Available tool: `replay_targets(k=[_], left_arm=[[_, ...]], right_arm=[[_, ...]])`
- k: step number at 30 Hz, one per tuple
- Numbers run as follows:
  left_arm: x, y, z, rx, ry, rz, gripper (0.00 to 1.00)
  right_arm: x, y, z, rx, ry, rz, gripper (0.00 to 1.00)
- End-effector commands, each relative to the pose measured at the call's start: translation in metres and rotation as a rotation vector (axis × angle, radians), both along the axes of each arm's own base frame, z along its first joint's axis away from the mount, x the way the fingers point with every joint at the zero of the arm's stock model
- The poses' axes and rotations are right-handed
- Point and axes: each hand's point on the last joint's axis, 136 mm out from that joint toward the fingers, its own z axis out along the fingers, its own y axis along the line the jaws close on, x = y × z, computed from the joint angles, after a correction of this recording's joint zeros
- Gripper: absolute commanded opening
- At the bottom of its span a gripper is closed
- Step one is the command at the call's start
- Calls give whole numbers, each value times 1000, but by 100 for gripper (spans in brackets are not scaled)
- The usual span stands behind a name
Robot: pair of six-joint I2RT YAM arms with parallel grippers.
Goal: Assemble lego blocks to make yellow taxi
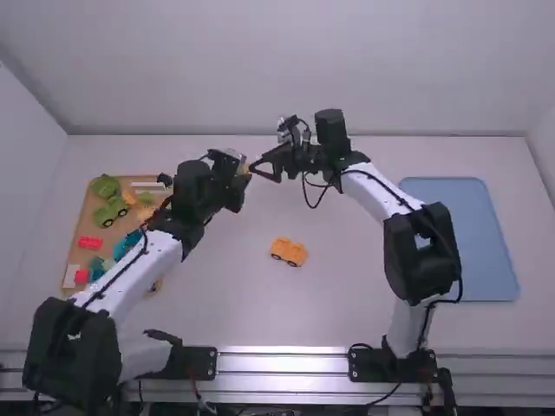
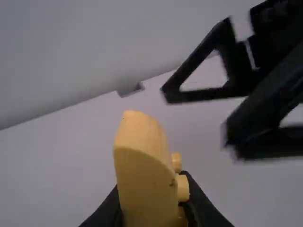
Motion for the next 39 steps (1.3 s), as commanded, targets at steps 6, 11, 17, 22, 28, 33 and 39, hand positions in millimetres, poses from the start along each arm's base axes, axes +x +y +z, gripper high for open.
replay_targets(k=[6, 11, 17, 22, 28, 33, 39], left_arm=[[-3, -22, -8, -46, 22, -42, 7], [-2, -23, -7, -83, 40, -26, 4], [0, -19, -8, -99, 52, 18, 2], [5, -9, -8, -84, 39, 81, 2], [9, -8, -2, -88, 10, 90, 2], [11, -8, 2, -91, -9, 95, 6], [15, -9, -1, -111, -6, 109, 21]], right_arm=[[1, 4, -17, -16, 20, -29, 83], [-8, 14, -19, -2, -2, 0, 64], [-14, 23, -21, 37, -11, -3, 48], [-17, 22, -25, 68, -15, -10, 41], [-21, 23, -29, 74, -15, -6, 36], [-23, 26, -29, 72, -13, 0, 25], [-24, 27, -29, 72, -8, 0, 16]])
